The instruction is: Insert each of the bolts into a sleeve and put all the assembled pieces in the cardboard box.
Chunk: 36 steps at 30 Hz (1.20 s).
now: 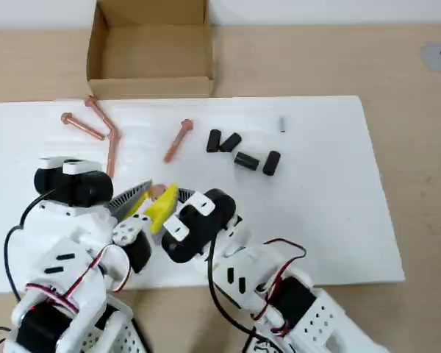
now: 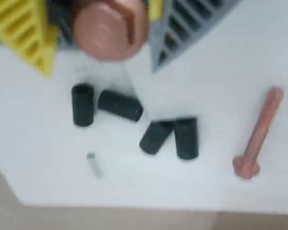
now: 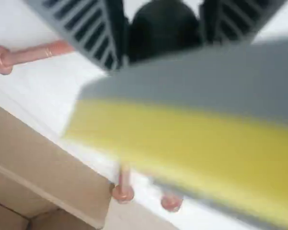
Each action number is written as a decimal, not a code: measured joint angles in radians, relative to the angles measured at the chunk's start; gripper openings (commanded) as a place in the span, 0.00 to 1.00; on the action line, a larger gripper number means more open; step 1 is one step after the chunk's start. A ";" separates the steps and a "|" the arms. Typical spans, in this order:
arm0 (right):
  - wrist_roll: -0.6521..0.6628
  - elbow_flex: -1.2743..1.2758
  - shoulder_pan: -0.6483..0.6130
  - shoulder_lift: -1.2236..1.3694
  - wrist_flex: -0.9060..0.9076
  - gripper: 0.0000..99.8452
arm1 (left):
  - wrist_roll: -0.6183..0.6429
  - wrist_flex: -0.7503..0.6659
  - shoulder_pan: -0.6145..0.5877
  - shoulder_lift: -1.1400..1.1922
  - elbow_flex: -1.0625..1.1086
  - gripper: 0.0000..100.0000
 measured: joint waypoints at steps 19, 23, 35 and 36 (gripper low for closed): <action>-0.107 -0.563 0.224 0.614 0.000 0.01 | -0.147 -0.129 -0.367 -0.003 -0.046 0.17; -0.109 -0.841 0.269 0.925 0.000 0.01 | -0.224 -0.175 -0.462 -0.003 0.017 0.12; -0.109 -1.695 0.390 1.807 0.000 0.01 | -0.264 -0.313 -0.595 0.002 0.218 0.11; -0.109 -1.769 0.400 1.880 0.000 0.01 | -0.261 -0.322 -0.595 0.002 0.232 0.11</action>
